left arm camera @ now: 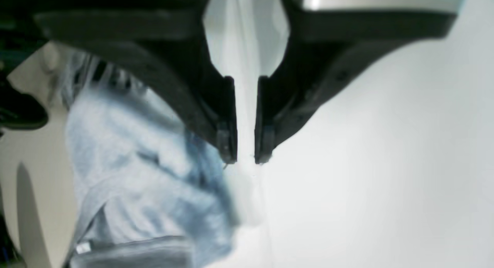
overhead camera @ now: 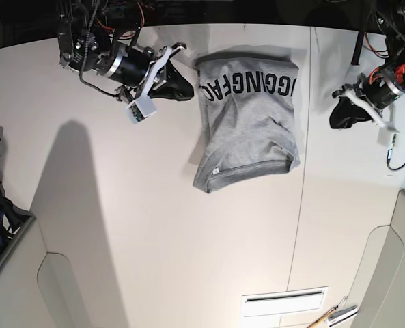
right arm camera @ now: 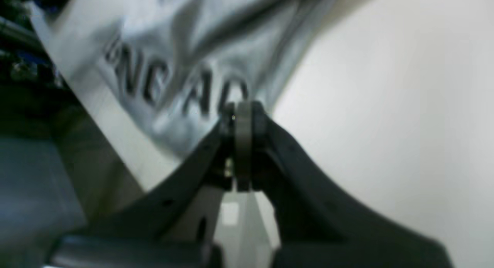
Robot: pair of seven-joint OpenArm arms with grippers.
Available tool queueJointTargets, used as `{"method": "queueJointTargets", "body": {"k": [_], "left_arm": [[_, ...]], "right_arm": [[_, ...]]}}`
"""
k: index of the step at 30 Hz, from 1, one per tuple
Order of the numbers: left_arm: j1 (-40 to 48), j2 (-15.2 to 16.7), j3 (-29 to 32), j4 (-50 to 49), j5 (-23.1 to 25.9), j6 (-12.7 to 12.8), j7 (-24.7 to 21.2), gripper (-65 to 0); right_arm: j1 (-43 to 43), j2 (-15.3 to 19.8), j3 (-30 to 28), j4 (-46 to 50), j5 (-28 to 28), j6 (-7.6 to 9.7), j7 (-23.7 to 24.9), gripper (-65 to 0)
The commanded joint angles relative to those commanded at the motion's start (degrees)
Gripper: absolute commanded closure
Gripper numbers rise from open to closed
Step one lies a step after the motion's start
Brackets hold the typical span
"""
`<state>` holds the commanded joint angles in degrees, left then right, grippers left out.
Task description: Fold the T-shirt properly
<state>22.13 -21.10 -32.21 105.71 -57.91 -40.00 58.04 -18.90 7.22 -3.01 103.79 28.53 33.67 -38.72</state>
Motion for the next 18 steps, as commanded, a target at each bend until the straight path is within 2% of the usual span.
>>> {"method": "queueJointTargets", "body": {"k": [4,7,10,14,18], "left_arm": [[8.09,0.00,-5.64,2.21,-2.80,0.00,4.02,-9.0],[15.56,0.04,-7.54,3.02,-3.17,0.00,4.33,-9.0],[22.29,0.66,-7.89,3.04,-3.10,0.00,4.22,-9.0],[29.77,1.27,-7.89,3.04,0.42,0.00,3.13,-9.0],[35.76,1.40,-7.89,3.04,6.49,0.00,-0.52,-9.0]], "right_arm": [[-5.75,5.49,-0.02,3.04,1.53,0.02,-0.90,0.0],[-9.62,10.43,-0.17,4.13,1.60,0.02,-1.03,0.0],[-12.44,16.09,-0.96,4.11,4.66,0.02,-1.03,0.0],[-16.22,21.90,-1.27,4.11,9.27,0.02,-2.21,0.0],[-19.54,26.27,-1.27,4.11,10.56,-0.04,-3.52,0.0]]}}
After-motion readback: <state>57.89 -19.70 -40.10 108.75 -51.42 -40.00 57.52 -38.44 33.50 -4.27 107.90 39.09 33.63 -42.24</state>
